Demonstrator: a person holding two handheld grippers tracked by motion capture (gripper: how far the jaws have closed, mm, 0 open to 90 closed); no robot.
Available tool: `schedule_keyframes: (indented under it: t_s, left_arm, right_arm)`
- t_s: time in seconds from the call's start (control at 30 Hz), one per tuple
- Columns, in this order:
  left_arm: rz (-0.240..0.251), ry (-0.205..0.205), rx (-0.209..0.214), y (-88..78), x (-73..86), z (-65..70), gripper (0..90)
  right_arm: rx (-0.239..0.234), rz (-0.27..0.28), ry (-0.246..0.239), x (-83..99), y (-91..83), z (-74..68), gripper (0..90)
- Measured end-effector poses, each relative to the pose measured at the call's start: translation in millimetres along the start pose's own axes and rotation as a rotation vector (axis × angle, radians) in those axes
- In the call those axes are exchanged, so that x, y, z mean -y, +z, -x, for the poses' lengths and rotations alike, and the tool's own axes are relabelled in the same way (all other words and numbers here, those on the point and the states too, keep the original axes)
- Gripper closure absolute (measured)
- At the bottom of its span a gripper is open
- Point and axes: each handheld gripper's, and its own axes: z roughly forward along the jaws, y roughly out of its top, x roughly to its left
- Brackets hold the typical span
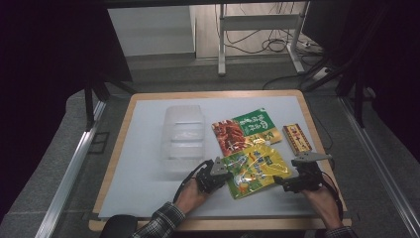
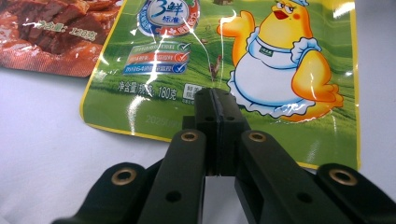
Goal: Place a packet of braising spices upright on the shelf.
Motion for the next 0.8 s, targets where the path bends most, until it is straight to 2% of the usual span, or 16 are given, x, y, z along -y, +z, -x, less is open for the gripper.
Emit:
schedule_keyframes:
  t_s: [0.23,0.33,0.47,0.53,0.6,0.63,0.8]
  left_arm:
    - [0.001,0.011,-0.013,0.1,0.2,2.1,90.0]
    - [0.002,0.012,-0.013,0.2,0.3,2.1,90.0]
    - [0.006,0.005,-0.009,0.5,0.3,1.8,90.0]
    - [0.006,0.005,-0.008,0.5,0.3,1.6,90.0]
    - [0.001,0.007,-0.005,0.1,0.3,0.8,90.0]
    - [0.002,0.005,-0.003,0.1,0.3,0.5,90.0]
    - [0.005,-0.003,0.001,0.2,0.2,0.0,90.0]
  right_arm:
    - [-0.075,-0.053,0.02,-3.8,20.1,3.1,1.2]
    - [-0.092,-0.062,0.03,-5.8,25.0,3.4,1.2]
    - [-0.16,-0.086,0.034,-10.4,37.5,2.2,0.6]
    - [-0.163,-0.084,0.033,-11.4,39.0,1.7,0.5]
    - [-0.178,-0.08,0.046,-13.1,40.5,3.1,0.7]
    - [-0.198,-0.073,0.072,-14.1,41.8,5.0,1.1]
    - [-0.216,-0.064,0.1,-18.4,42.1,5.0,2.5]
